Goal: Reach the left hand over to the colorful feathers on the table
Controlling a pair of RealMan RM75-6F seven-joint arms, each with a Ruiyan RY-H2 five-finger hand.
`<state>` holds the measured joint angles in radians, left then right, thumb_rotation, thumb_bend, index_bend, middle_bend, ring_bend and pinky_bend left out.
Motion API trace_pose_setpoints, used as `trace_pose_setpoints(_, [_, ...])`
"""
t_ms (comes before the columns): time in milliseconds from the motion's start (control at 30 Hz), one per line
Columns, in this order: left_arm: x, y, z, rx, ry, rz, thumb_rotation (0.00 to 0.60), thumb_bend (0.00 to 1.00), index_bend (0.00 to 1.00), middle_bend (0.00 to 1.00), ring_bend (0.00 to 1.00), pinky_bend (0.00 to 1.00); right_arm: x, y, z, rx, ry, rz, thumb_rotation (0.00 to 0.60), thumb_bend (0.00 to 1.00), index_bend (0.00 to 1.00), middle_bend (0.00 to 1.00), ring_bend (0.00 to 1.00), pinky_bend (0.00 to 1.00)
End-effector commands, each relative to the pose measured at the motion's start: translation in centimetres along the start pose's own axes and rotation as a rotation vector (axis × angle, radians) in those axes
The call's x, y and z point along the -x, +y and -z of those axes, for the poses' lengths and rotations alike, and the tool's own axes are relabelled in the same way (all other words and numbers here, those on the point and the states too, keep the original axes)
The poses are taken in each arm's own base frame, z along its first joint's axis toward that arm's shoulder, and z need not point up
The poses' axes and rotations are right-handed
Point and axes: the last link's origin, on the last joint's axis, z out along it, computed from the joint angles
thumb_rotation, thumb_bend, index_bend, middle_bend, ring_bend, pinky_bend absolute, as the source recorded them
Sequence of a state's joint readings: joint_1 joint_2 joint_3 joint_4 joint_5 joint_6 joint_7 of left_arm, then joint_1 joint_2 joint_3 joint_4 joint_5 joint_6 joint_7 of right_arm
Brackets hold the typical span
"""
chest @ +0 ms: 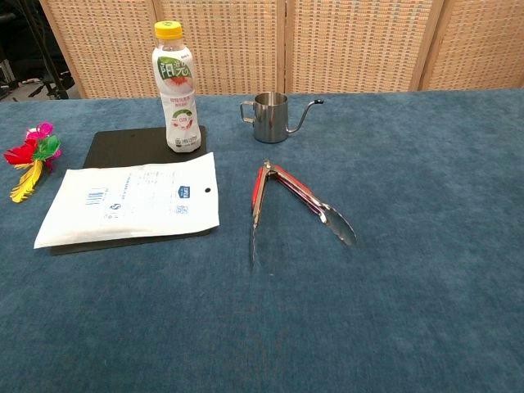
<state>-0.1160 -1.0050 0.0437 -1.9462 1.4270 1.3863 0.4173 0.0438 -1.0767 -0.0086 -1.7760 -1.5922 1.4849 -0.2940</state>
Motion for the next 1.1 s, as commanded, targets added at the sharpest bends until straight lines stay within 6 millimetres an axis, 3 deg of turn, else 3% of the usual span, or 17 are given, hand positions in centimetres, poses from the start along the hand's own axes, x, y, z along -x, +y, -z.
trace_pose_setpoints(33, [-0.6, 0.1, -0.9, -0.003, 0.057, -0.004, 0.600, 0.42, 0.00, 0.17, 0.27, 0.23, 0.0, 0.0, 0.0, 0.001, 0.000, -0.001, 0.600, 0.16, 0.00, 0.00, 0.00, 0.00])
trace_pose_setpoints(100, [-1.1, 0.2, -1.9, 0.001, 0.100, 0.003, 0.600, 0.48, 0.00, 0.33, 0.40, 0.32, 0.0, 0.0, 0.0, 0.001, 0.002, -0.003, 0.600, 0.16, 0.00, 0.00, 0.00, 0.00])
trace_pose_setpoints(200, [-2.0, 0.4, -3.5, 0.007, 0.129, 0.014, 0.600, 0.58, 0.00, 0.49, 0.53, 0.40, 0.0, 0.0, -0.1, 0.000, 0.003, -0.003, 0.600, 0.16, 0.00, 0.00, 0.00, 0.00])
trace_pose_setpoints(367, [-3.5, 1.1, -7.1, 0.031, 0.116, 0.063, 0.600, 0.74, 0.00, 0.64, 0.63, 0.48, 0.2, -0.1, -0.2, -0.003, -0.010, -0.004, 0.600, 0.16, 0.00, 0.00, 0.00, 0.00])
trace_pose_setpoints(633, [-5.0, 2.5, -12.4, 0.069, -0.022, 0.125, 0.600, 0.85, 0.00, 0.66, 0.66, 0.52, 0.6, -0.1, -0.4, -0.004, -0.032, -0.013, 0.600, 0.16, 0.00, 0.00, 0.00, 0.00])
trace_pose_setpoints(867, [-7.2, 2.9, -17.1, 0.060, -0.215, 0.228, 0.600, 0.99, 0.00, 0.67, 0.69, 0.54, 1.2, 0.0, -0.8, -0.004, -0.060, -0.010, 0.600, 0.16, 0.00, 0.00, 0.00, 0.00])
trace_pose_setpoints(1000, [-7.3, 3.0, -19.2, 0.051, -0.327, 0.285, 0.600, 1.00, 0.00, 0.68, 0.69, 0.54, 1.3, 0.0, -0.9, -0.003, -0.062, -0.009, 0.600, 0.16, 0.00, 0.00, 0.00, 0.00])
trace_pose_setpoints(1100, [-7.3, 2.8, -21.3, 0.043, -0.376, 0.230, 0.600, 1.00, 0.00, 0.68, 0.69, 0.54, 1.5, 0.0, -1.1, -0.002, -0.074, -0.013, 0.600, 0.16, 0.00, 0.00, 0.00, 0.00])
